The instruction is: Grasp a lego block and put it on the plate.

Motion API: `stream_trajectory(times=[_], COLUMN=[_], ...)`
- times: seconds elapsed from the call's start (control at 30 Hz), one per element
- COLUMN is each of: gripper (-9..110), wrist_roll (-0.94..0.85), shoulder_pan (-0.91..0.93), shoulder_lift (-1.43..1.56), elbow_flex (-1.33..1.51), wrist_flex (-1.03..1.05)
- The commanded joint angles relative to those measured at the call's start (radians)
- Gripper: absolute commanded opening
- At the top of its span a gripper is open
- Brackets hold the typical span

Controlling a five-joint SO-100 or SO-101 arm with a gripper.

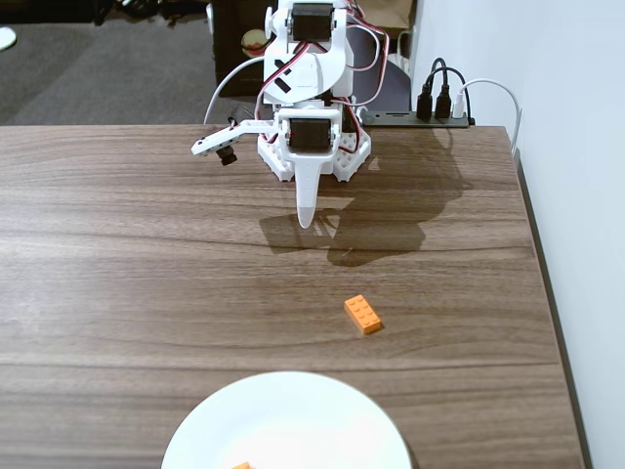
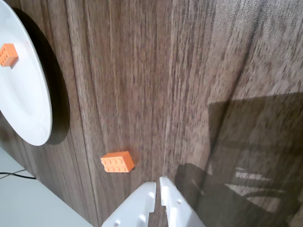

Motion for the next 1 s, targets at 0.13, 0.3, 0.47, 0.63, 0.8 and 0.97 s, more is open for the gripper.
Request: stream_trajectory(times=[0.13, 0.3, 0.47, 0.63, 0.8, 0.97], gripper=[1, 1, 1, 1, 1, 1], wrist_roll=[0.002, 0.002, -0.002, -0.003, -0.006, -0.006], shoulder_pan=[0.003, 0.003, -0.002, 0.003, 0.005, 0.006], shoulder_lift=[0.005, 0.005, 0.005, -0.087, -0.189, -0.305], elbow_flex=[-0.003, -0.003, -0.003, -0.018, -0.035, -0.067], wrist_flex=[0.005, 0.005, 0.005, -0.044, -0.107, -0.167])
